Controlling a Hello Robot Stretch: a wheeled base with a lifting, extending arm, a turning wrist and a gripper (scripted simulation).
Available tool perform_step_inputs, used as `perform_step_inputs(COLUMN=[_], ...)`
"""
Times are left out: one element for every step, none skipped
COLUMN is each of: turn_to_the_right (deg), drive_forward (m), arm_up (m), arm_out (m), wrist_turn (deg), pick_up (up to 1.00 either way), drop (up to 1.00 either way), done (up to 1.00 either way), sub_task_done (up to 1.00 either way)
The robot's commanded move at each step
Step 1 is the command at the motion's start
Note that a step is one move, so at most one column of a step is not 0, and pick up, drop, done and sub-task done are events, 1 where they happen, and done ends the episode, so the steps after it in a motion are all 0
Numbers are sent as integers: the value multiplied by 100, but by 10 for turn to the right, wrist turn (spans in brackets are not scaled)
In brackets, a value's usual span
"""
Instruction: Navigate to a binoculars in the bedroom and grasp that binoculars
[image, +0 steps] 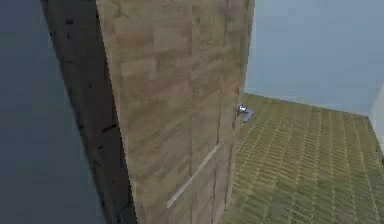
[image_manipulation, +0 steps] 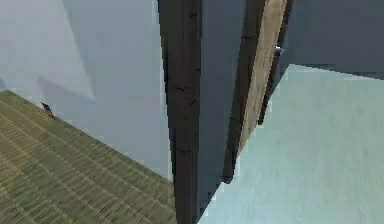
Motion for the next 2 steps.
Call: perform_step_inputs(turn_to_the_right=[300, 0], drive_forward=[0, 100], arm_up=[0, 0], arm_out=[0, 0], wrist_turn=[0, 0], pick_up=[0, 0], drop=[0, 0], done=[0, 0], sub_task_done=[0, 0])
